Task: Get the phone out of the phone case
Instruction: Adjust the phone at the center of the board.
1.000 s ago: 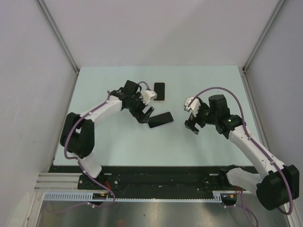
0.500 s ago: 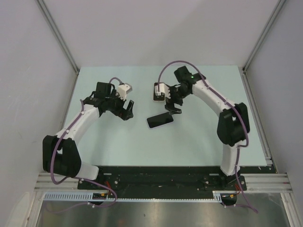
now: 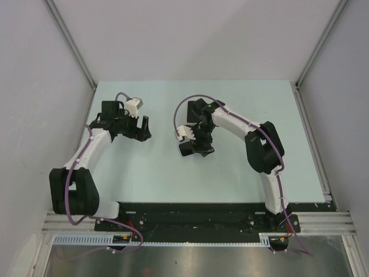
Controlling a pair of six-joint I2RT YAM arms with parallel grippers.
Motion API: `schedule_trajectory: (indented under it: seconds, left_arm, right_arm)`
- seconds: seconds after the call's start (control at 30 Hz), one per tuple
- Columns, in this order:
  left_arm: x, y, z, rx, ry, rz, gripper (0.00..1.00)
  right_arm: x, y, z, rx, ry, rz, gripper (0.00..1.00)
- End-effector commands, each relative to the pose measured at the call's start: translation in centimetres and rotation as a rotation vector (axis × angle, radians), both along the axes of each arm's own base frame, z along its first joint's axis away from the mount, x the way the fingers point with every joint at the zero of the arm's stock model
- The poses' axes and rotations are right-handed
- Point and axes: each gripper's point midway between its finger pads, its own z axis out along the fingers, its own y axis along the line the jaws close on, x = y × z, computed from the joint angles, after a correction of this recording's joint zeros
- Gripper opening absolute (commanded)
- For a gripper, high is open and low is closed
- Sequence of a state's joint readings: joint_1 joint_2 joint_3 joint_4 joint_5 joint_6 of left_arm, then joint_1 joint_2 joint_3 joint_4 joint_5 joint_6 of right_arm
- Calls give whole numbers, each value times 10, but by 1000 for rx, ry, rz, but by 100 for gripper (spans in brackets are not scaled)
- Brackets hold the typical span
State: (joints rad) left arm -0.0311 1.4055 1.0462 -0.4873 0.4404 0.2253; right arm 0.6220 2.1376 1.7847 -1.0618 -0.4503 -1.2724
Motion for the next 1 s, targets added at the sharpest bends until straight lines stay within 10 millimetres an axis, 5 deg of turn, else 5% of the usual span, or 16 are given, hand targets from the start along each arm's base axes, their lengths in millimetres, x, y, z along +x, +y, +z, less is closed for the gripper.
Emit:
schedule_trajectory:
  seconds: [0.0, 0.4, 0.97]
  left_arm:
    - [3, 4, 14, -4, -56, 44, 100]
    - [0, 2, 15, -11, -72, 38, 100]
    - [2, 5, 15, -3, -81, 55, 100]
  right_arm:
    - [10, 11, -12, -25, -78, -20, 100]
    - [27, 19, -22, -57, -193, -31, 100]
    - [20, 27, -37, -133, -147, 36, 100]
